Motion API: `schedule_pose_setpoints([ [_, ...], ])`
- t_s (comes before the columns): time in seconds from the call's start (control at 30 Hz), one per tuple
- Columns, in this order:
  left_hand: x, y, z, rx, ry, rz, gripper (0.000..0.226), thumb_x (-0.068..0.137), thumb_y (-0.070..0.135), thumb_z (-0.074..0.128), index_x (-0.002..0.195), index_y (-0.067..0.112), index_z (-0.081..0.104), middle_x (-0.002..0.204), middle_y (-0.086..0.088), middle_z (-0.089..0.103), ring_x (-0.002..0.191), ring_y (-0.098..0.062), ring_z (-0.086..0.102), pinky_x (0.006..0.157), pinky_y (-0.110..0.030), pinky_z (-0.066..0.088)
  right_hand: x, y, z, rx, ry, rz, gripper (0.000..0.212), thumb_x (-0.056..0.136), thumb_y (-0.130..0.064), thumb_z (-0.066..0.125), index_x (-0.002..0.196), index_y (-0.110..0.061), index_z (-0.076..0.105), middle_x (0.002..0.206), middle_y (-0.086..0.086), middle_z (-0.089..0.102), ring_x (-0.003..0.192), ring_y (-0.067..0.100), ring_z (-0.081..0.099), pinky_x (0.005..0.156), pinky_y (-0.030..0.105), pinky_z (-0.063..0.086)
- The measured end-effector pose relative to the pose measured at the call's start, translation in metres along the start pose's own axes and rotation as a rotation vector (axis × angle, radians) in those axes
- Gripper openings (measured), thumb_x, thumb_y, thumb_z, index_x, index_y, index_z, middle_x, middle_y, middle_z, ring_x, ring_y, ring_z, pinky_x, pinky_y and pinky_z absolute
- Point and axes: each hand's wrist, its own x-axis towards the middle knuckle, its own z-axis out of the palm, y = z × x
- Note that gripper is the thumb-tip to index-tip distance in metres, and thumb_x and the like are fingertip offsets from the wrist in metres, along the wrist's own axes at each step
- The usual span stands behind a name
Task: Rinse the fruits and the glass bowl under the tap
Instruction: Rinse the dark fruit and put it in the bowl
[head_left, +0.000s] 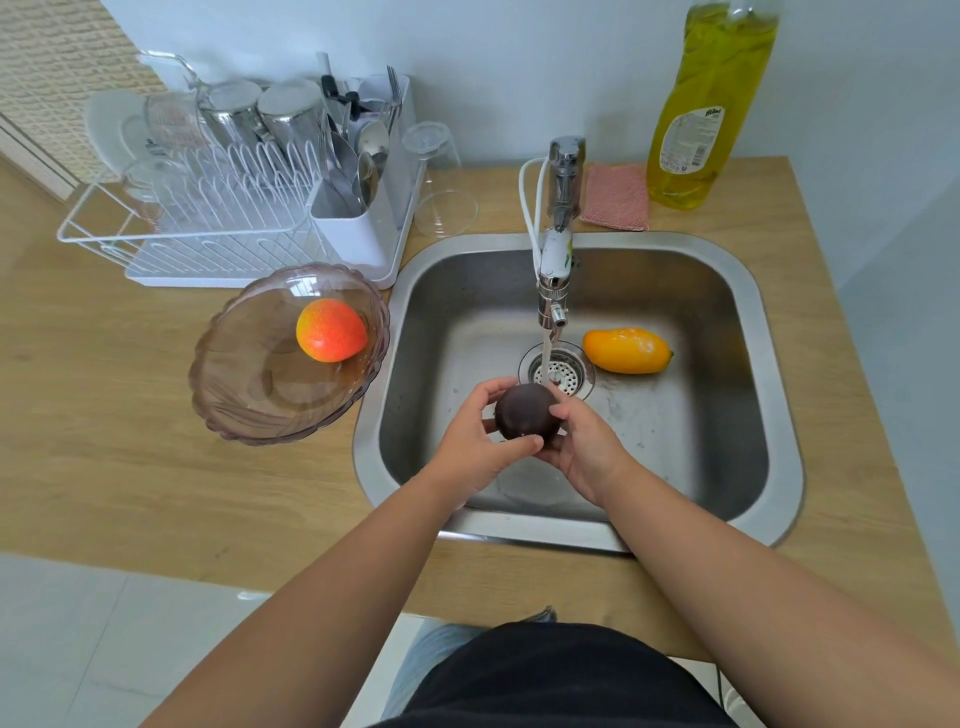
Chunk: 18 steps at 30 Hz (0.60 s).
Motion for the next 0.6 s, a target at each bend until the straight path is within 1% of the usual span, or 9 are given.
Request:
schedule_pose_setpoints([
  [0.1,0.0018,-0.0021,-0.0004,0.021,0.019,0.010,0.069,0.077,0.004,0.083,0.131,0.037,0.055,0.134,0.007,0.053,0.121,-0.015,0.058,0.093,-0.029,0.057,0.0000,-0.0020,0.0003,-0.029,-0.020,-0.029,0.042,0.094,-0.005,0.035,0.126,-0.023,0.054,0.123,0.012,0.058,0.108,0.031,0.060,0.084,0.039,0.055],
  [0.17,0.0028,-0.0032,-0.0006,0.039,0.031,0.012,0.070,0.076,0.003,0.082,0.127,0.043,0.056,0.138,0.003,0.048,0.124,-0.014,0.056,0.101,-0.036,0.055,0.0012,-0.0016,-0.0010,-0.045,-0.017,-0.053,0.044,0.092,0.000,0.039,0.130,-0.019,0.051,0.125,0.014,0.057,0.112,0.032,0.058,0.088,0.040,0.052],
  [0.27,0.0030,-0.0027,-0.0006,0.061,0.040,0.007,0.072,0.076,0.000,0.081,0.119,0.052,0.055,0.138,0.002,0.046,0.121,-0.013,0.056,0.105,-0.037,0.051,0.0031,0.0004,-0.0031,-0.075,-0.010,-0.088,0.046,0.089,0.005,0.045,0.128,-0.019,0.048,0.128,0.014,0.055,0.117,0.034,0.057,0.096,0.041,0.051],
  [0.33,0.0034,-0.0023,-0.0006,0.062,0.042,0.002,0.074,0.075,-0.003,0.078,0.118,0.053,0.056,0.138,0.002,0.046,0.118,-0.014,0.057,0.105,-0.038,0.053,0.0049,0.0024,-0.0045,-0.099,-0.014,-0.104,0.052,0.085,0.004,0.054,0.132,-0.017,0.048,0.128,0.013,0.055,0.121,0.035,0.055,0.102,0.044,0.049],
  [0.4,0.0043,-0.0022,-0.0006,0.054,0.036,-0.001,0.075,0.074,-0.004,0.078,0.117,0.053,0.056,0.137,0.002,0.046,0.119,-0.018,0.058,0.102,-0.040,0.055,0.0050,0.0045,-0.0048,-0.136,-0.015,-0.114,0.069,0.073,-0.005,0.065,0.138,-0.015,0.046,0.131,0.011,0.054,0.122,0.032,0.055,0.104,0.046,0.047],
  [0.47,0.0051,-0.0032,-0.0004,0.048,0.034,-0.001,0.074,0.073,0.000,0.083,0.121,0.049,0.056,0.137,0.002,0.047,0.120,-0.019,0.059,0.097,-0.036,0.058,0.0047,0.0055,-0.0054,-0.174,-0.009,-0.120,0.081,0.066,-0.010,0.069,0.142,-0.016,0.044,0.131,0.006,0.054,0.123,0.027,0.054,0.106,0.048,0.045],
  [0.53,0.0050,-0.0037,-0.0007,0.051,0.038,0.000,0.075,0.071,0.007,0.089,0.128,0.041,0.056,0.136,0.005,0.050,0.117,-0.016,0.061,0.087,-0.023,0.059,0.0050,0.0067,-0.0069,-0.206,-0.019,-0.127,0.080,0.071,-0.006,0.072,0.143,-0.019,0.042,0.128,0.000,0.054,0.125,0.025,0.053,0.107,0.047,0.044],
  [0.6,0.0044,-0.0029,-0.0014,0.040,0.048,0.003,0.075,0.070,0.011,0.091,0.131,0.036,0.055,0.133,0.007,0.053,0.114,-0.015,0.062,0.080,-0.017,0.057,0.0055,0.0076,-0.0089,-0.213,-0.025,-0.132,0.076,0.077,0.000,0.072,0.144,-0.019,0.041,0.126,-0.003,0.054,0.126,0.023,0.052,0.108,0.046,0.044],
])
